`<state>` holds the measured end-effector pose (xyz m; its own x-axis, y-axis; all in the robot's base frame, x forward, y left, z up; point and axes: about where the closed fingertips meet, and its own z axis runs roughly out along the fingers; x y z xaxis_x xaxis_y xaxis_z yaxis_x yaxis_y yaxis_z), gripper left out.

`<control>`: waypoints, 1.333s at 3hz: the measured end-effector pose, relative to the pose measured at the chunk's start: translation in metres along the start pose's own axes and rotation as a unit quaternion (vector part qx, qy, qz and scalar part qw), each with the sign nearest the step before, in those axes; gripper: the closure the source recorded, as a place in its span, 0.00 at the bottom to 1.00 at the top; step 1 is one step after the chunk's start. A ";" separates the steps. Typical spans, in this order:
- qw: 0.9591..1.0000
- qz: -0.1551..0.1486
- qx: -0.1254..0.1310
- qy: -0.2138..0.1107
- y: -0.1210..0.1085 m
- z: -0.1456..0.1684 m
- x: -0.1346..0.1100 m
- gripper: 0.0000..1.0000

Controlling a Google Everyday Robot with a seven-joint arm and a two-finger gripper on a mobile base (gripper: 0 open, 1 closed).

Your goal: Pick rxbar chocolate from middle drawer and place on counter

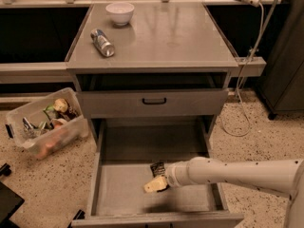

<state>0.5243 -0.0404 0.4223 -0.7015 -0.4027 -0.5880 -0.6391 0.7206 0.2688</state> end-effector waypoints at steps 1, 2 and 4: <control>1.000 -0.001 0.000 0.002 0.000 0.002 0.001 0.00; 1.000 -0.002 0.010 0.016 -0.009 0.039 0.004 0.00; 1.000 -0.005 -0.016 0.001 -0.007 0.059 0.001 0.00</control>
Offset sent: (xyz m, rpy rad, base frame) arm 0.0142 0.0100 -0.0440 -0.0536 0.0264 -0.0056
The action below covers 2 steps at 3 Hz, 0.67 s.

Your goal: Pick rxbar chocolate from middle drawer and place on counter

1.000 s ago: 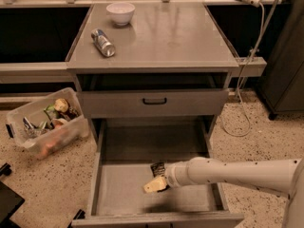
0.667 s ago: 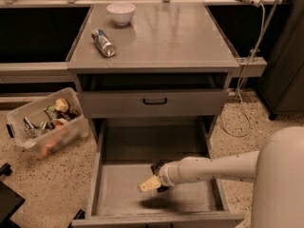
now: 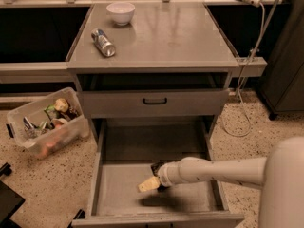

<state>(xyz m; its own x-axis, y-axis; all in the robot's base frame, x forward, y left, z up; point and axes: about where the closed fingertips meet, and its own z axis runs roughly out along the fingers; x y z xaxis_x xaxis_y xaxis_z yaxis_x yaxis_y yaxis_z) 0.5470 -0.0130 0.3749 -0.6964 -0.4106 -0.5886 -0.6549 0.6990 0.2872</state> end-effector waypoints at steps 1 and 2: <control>0.999 0.039 -0.013 -0.009 -0.018 -0.015 0.025 0.00; 0.999 0.039 -0.013 -0.009 -0.018 -0.015 0.025 0.00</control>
Offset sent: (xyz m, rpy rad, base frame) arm -0.0109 -0.0489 -0.0123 0.0608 0.0596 -0.0688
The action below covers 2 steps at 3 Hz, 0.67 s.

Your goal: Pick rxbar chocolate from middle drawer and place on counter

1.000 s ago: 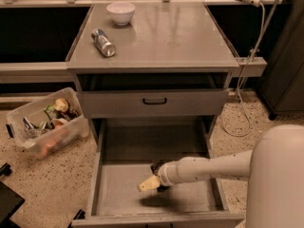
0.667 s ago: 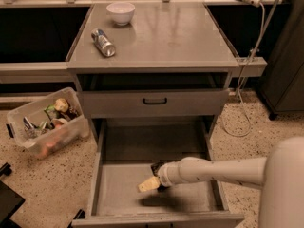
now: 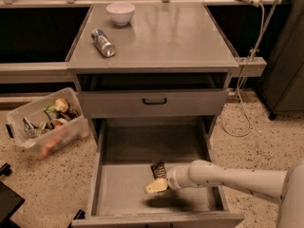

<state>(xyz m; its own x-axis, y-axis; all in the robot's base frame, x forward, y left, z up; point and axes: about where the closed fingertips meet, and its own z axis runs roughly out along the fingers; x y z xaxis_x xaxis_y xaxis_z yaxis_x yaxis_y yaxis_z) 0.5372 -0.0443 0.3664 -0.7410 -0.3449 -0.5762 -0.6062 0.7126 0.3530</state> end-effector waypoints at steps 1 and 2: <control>1.000 -0.006 0.015 0.011 0.005 0.008 0.011 0.00; 1.000 -0.006 0.019 0.014 0.007 0.007 0.012 0.00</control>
Offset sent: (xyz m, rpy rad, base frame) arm -0.0253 0.0089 -0.0299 -0.0977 -0.0009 -0.0203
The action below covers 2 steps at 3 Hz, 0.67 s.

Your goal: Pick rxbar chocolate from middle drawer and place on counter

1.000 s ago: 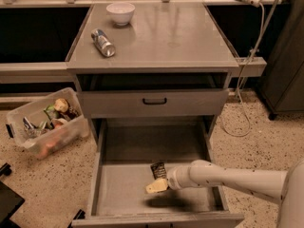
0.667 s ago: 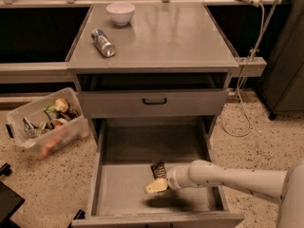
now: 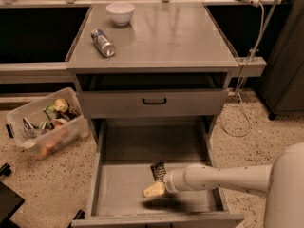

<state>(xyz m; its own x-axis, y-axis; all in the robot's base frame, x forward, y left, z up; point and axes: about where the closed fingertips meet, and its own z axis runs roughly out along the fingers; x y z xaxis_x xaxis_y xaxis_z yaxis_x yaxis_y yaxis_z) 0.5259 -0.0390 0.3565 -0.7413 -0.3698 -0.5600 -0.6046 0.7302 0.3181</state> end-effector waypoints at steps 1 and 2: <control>1.000 0.000 0.000 0.000 0.000 0.000 0.000 0.19; 1.000 0.000 0.000 0.000 0.000 0.000 0.000 0.42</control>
Offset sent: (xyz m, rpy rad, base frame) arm 0.0000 0.0000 0.0000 0.0000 0.0000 0.0000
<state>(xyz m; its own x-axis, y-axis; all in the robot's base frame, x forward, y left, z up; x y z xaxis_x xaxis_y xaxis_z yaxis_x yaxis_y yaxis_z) 0.5258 -0.0389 0.3565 -0.7413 -0.3699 -0.5600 -0.6046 0.7302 0.3181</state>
